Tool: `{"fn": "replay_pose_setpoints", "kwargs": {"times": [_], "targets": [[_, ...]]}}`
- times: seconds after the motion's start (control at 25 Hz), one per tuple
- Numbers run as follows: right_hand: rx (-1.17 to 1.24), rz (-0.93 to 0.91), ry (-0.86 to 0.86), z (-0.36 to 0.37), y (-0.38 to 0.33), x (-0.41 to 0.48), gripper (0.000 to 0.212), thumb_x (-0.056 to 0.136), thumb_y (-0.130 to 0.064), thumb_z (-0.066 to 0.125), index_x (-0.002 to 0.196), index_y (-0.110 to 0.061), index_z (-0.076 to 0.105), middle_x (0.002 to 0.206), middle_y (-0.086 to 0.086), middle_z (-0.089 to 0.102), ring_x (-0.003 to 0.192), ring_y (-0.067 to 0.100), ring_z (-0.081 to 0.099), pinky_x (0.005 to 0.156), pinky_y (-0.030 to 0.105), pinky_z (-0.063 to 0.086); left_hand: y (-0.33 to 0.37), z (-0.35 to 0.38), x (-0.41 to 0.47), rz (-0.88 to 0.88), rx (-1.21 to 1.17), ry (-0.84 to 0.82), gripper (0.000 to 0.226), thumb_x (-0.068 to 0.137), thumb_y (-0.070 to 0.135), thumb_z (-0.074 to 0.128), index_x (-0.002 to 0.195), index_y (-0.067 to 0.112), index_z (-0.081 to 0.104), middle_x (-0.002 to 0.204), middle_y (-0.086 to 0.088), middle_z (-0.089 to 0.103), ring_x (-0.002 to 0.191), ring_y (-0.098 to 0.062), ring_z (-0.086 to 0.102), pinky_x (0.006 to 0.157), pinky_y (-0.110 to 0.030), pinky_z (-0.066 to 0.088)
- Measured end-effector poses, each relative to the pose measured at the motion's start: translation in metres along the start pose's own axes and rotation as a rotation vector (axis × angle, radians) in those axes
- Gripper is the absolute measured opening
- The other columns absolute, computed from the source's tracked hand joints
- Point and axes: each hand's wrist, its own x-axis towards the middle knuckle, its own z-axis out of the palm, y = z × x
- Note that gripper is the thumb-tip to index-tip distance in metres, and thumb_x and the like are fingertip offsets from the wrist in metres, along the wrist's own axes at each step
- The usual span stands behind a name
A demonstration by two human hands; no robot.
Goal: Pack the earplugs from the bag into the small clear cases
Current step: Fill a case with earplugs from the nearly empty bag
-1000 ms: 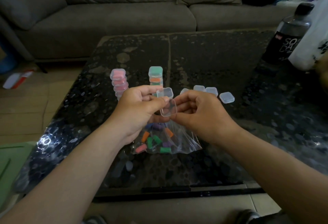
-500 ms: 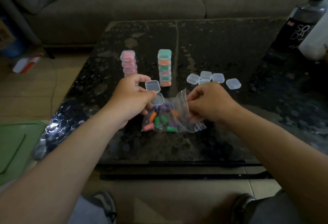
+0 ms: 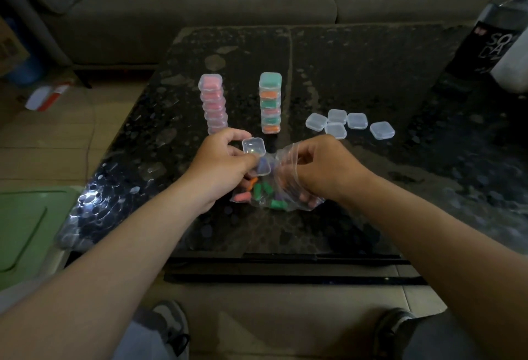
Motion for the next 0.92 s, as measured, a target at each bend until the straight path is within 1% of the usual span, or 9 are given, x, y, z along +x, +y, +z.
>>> {"fn": "replay_pose_setpoints", "kwargs": {"times": [0.08, 0.16, 0.24, 0.36, 0.4, 0.52, 0.6, 0.76, 0.92], "targets": [[-0.036, -0.047, 0.03, 0.002, 0.002, 0.002, 0.022, 0.095, -0.007, 0.064, 0.076, -0.01, 0.074, 0.063, 0.013, 0.071, 0.049, 0.022, 0.066, 0.044, 0.026, 0.052, 0.0, 0.0, 0.001, -0.005, -0.003, 0.008, 0.041, 0.095, 0.009, 0.068, 0.132, 0.022, 0.057, 0.085, -0.011, 0.074, 0.056, -0.014, 0.066, 0.063, -0.039, 0.06], [-0.079, -0.074, 0.054, 0.007, 0.006, 0.006, 0.025, 0.095, -0.007, 0.062, 0.073, -0.011, 0.074, 0.059, 0.011, 0.069, 0.046, 0.023, 0.064, 0.042, 0.026, 0.051, -0.001, 0.0, 0.003, -0.013, -0.006, 0.014, 0.041, 0.095, 0.009, 0.069, 0.132, 0.022, 0.058, 0.085, -0.011, 0.074, 0.056, -0.014, 0.066, 0.061, -0.038, 0.06], [-0.107, -0.092, 0.083, 0.011, 0.009, 0.01, 0.019, 0.093, -0.009, 0.066, 0.077, -0.013, 0.076, 0.06, 0.009, 0.07, 0.044, 0.023, 0.065, 0.04, 0.026, 0.051, -0.003, 0.002, 0.004, -0.018, -0.013, 0.021, 0.041, 0.094, 0.009, 0.069, 0.132, 0.021, 0.058, 0.085, -0.012, 0.074, 0.054, -0.014, 0.065, 0.06, -0.037, 0.059], [-0.152, -0.1, 0.089, 0.014, 0.009, 0.016, 0.007, 0.091, -0.016, 0.072, 0.085, -0.015, 0.075, 0.068, 0.005, 0.071, 0.042, 0.01, 0.064, 0.039, 0.023, 0.049, -0.006, 0.004, 0.004, -0.017, -0.048, 0.029, 0.041, 0.093, 0.007, 0.068, 0.131, 0.02, 0.058, 0.088, -0.016, 0.073, 0.051, -0.014, 0.061, 0.059, -0.038, 0.055], [-0.156, -0.095, 0.082, 0.015, 0.009, 0.017, 0.006, 0.091, -0.018, 0.073, 0.086, -0.014, 0.074, 0.068, 0.004, 0.07, 0.042, 0.009, 0.064, 0.039, 0.023, 0.05, -0.007, 0.004, 0.005, -0.014, -0.054, 0.029, 0.041, 0.093, 0.007, 0.067, 0.131, 0.02, 0.058, 0.089, -0.017, 0.073, 0.052, -0.014, 0.061, 0.059, -0.038, 0.054], [-0.147, -0.099, 0.076, 0.016, 0.01, 0.019, 0.015, 0.089, -0.028, 0.076, 0.085, -0.014, 0.075, 0.065, 0.004, 0.069, 0.042, 0.013, 0.064, 0.04, 0.025, 0.051, -0.008, 0.005, 0.006, -0.011, -0.068, 0.031, 0.039, 0.094, 0.009, 0.066, 0.13, 0.021, 0.058, 0.091, -0.018, 0.073, 0.054, -0.013, 0.061, 0.062, -0.039, 0.055], [-0.108, -0.116, 0.067, 0.015, 0.01, 0.018, 0.019, 0.089, -0.034, 0.076, 0.085, -0.016, 0.075, 0.067, 0.007, 0.071, 0.044, 0.016, 0.066, 0.041, 0.027, 0.051, -0.008, 0.006, 0.008, -0.012, -0.071, 0.04, 0.035, 0.096, 0.012, 0.066, 0.129, 0.022, 0.059, 0.094, -0.02, 0.073, 0.052, -0.01, 0.061, 0.061, -0.038, 0.055], [-0.071, -0.128, 0.035, 0.011, 0.01, 0.018, 0.011, 0.092, -0.027, 0.072, 0.087, -0.017, 0.075, 0.074, 0.013, 0.074, 0.054, 0.029, 0.07, 0.044, 0.029, 0.054, -0.01, 0.005, 0.011, -0.016, -0.067, 0.038, 0.034, 0.095, 0.013, 0.066, 0.128, 0.021, 0.06, 0.093, -0.021, 0.073, 0.052, -0.011, 0.06, 0.059, -0.037, 0.054], [-0.093, -0.118, 0.051, 0.014, 0.01, 0.019, 0.008, 0.092, -0.025, 0.07, 0.091, -0.02, 0.077, 0.074, 0.009, 0.073, 0.05, 0.021, 0.069, 0.042, 0.029, 0.053, -0.011, 0.006, 0.013, -0.008, -0.062, 0.052, 0.033, 0.094, 0.016, 0.069, 0.125, 0.022, 0.061, 0.088, -0.016, 0.075, 0.055, -0.012, 0.062, 0.06, -0.036, 0.056]]}}
